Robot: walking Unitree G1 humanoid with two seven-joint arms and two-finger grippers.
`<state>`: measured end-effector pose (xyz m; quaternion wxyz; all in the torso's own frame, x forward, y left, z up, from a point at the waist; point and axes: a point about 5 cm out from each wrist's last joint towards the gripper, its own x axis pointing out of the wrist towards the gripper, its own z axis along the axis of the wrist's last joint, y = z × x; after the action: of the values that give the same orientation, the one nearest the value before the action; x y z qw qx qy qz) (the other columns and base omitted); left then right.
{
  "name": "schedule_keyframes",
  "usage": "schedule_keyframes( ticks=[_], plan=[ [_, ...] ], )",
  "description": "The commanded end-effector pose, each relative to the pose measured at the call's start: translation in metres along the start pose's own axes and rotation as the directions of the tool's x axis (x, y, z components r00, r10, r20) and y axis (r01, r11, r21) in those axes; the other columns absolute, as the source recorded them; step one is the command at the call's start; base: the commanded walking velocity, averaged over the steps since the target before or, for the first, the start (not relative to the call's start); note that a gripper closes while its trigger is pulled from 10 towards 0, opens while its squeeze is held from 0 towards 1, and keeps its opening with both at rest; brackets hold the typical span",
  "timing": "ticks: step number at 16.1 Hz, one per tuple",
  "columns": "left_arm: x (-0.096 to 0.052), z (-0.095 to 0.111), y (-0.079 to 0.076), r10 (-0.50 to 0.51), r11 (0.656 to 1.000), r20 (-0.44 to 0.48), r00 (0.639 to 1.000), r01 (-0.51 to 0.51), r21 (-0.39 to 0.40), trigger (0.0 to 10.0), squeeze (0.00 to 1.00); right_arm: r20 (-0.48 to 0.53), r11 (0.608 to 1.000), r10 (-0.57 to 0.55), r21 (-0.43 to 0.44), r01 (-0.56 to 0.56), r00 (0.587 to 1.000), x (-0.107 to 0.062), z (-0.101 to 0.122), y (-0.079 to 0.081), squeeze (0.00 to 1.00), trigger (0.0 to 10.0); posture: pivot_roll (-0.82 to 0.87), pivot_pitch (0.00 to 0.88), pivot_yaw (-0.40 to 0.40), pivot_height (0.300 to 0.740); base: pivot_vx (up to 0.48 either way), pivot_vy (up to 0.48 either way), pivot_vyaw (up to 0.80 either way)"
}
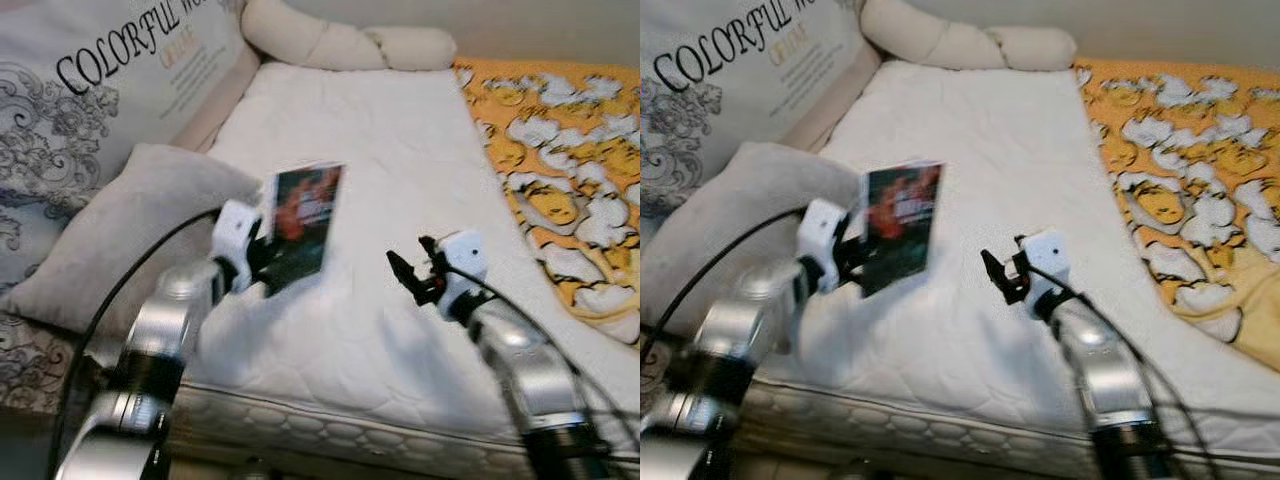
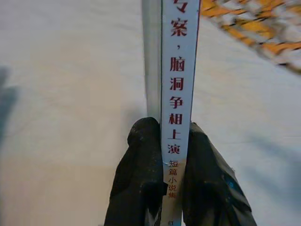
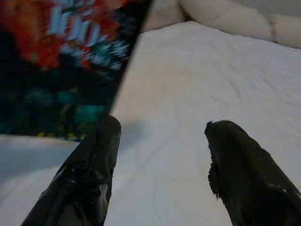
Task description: Clean up the room
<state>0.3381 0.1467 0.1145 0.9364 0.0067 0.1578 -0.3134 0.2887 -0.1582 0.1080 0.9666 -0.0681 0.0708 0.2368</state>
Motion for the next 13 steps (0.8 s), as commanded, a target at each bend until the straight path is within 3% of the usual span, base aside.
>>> schedule_keyframes(
  ticks=[1, 2, 4, 7, 12, 13],
  plan=[
    [0.002, 0.009, -0.001, -0.036, 0.999, 0.034, 0.999, 0.036, -0.005, 10.0, 0.0, 0.005, 1.0, 0.027, -0.004, -0.027, 1.0, 0.0, 0.003, 0.002, 0.0, 10.0, -0.02, 0.0, 0.044, 0.74, 0.0, 0.0, 0.0],
    [0.011, 0.012, -0.003, -0.196, 0.969, -0.007, 0.981, 0.193, -0.153, 10.0, 0.0, -0.015, 0.99, 0.14, 0.033, -0.14, 0.99, -0.018, 0.007, -0.003, 0.0, 10.0, -0.05, 0.0, 0.068, 0.74, 0.0, 0.0, 0.0],
    [0.018, 0.002, -0.006, -0.297, 0.949, -0.128, 0.946, 0.278, -0.145, 10.0, 0.0, -0.036, 0.964, 0.259, 0.074, -0.256, 0.965, -0.031, 0.01, -0.002, 0.0, 10.0, -0.07, 0.0, 0.066, 0.74, 0.0, 0.0, 0.0],
    [0.024, -0.006, -0.009, -0.358, 0.92, -0.21, 0.91, 0.306, -0.243, 10.0, 0.0, -0.11, 0.927, 0.374, 0.082, -0.367, 0.921, -0.043, 0.009, 0.001, 0.0, 10.0, -0.09, 0.0, 0.07, 0.74, 0.0, 0.0, 0.0],
    [0.029, -0.023, -0.006, -0.273, 0.959, -0.339, 0.9, 0.229, -0.165, 10.0, 0.0, -0.184, 0.895, 0.445, 0.132, -0.427, 0.876, -0.057, 0.005, 0.01, 0.0, 10.0, -0.1, 0.0, 0.073, 0.74, 0.0, 0.0, 0.0],
    [0.027, -0.027, -0.002, -0.215, 0.977, -0.391, 0.895, 0.198, -0.084, 10.0, 0.0, -0.203, 0.88, 0.474, 0.145, -0.452, 0.857, -0.061, 0.003, 0.015, 0.0, 10.0, -0.11, 0.0, 0.073, 0.74, 0.0, 0.0, 0.0]
  ],
)
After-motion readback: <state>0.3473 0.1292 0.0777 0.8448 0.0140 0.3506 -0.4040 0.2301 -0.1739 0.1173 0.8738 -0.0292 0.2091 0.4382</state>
